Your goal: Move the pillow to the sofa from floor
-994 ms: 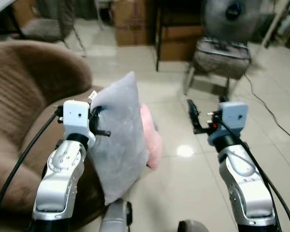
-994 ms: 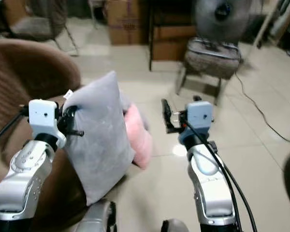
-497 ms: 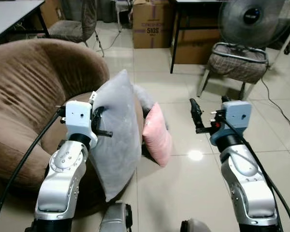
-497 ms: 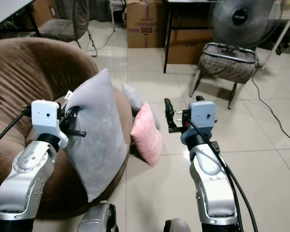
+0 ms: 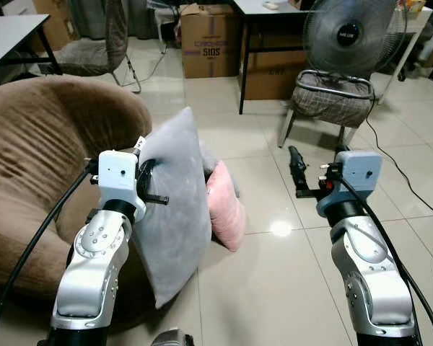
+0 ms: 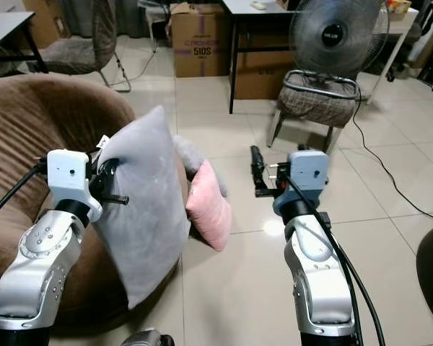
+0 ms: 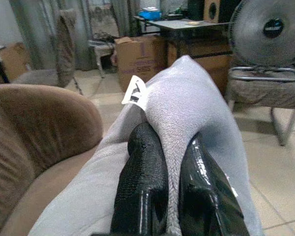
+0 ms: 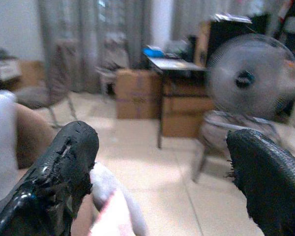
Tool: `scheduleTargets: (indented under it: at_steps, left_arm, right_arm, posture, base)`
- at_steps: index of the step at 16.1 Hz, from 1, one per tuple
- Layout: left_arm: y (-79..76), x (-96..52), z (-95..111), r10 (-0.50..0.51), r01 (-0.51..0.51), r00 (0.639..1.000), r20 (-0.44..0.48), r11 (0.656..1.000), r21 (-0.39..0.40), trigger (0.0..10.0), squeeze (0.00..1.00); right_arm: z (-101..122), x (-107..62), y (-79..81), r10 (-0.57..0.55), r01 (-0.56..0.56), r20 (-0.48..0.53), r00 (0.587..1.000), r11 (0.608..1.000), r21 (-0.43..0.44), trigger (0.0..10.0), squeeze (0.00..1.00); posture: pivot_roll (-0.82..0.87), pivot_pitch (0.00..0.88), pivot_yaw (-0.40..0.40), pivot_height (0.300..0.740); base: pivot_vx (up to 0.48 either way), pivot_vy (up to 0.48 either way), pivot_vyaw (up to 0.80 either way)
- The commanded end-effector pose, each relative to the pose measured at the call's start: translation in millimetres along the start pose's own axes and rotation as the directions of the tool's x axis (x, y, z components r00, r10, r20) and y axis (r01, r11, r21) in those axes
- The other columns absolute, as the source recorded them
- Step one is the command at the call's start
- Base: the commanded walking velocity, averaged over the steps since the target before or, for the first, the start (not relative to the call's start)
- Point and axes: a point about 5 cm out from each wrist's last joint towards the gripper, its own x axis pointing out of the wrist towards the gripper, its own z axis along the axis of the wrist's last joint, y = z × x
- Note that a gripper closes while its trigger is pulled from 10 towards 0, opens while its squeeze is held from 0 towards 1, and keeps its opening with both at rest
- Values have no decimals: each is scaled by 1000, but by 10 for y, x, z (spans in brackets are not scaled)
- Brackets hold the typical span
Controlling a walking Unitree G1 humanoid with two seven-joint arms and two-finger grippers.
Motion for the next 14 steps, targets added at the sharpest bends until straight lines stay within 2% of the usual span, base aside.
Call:
scheduleTargets:
  at_steps: [1, 3, 5, 6, 7, 9, 14]
  left_arm:
    - [-14, 6, 102, 16, -16, 999, 39, 1000, 12, 10000, 0]
    - [-3, 22, 109, 29, -29, 998, 56, 1000, 4, 10000, 0]
    - [25, 47, 93, 46, -49, 998, 49, 997, 56, 10000, 0]
    - [28, 46, 99, 41, -44, 998, 53, 998, 53, 10000, 0]
    - [35, 49, 106, 44, -47, 998, 53, 997, 61, 10000, 0]
    - [60, 59, 127, 51, -54, 997, 57, 997, 52, 10000, 0]
    - [57, 69, 131, 51, -54, 997, 57, 997, 51, 10000, 0]
  right_arm:
    - [-61, -7, -38, -40, 40, -76, 996, 999, -9, 10000, 0]
    - [-63, -25, -26, -34, 32, -75, 997, 999, -29, 10000, 0]
    - [-57, -2, -11, -26, 21, -56, 998, 997, -80, 10000, 0]
    - [-38, -10, 13, 10, -12, -44, 999, 999, -44, 10000, 0]
    - [-19, -11, 27, 24, -27, -44, 999, 998, -65, 10000, 0]
    - [-21, -8, 87, 66, -69, -49, 997, 997, -48, 10000, 0]
    - [-24, 12, 102, 68, -70, -48, 997, 996, -52, 10000, 0]
  posture:
    - [-27, 0, 27, 740]
    - [-29, 0, 27, 740]
    - [-29, 0, 26, 740]
    - [-29, 0, 26, 740]
    - [-27, 0, 24, 740]
    - [-22, 0, 22, 740]
    - [-20, 0, 21, 740]
  base:
    - [0, 0, 0]
    - [0, 0, 0]
    - [0, 0, 0]
    - [0, 0, 0]
    - [0, 0, 0]
    - [0, 0, 700]
    - [267, 0, 800]
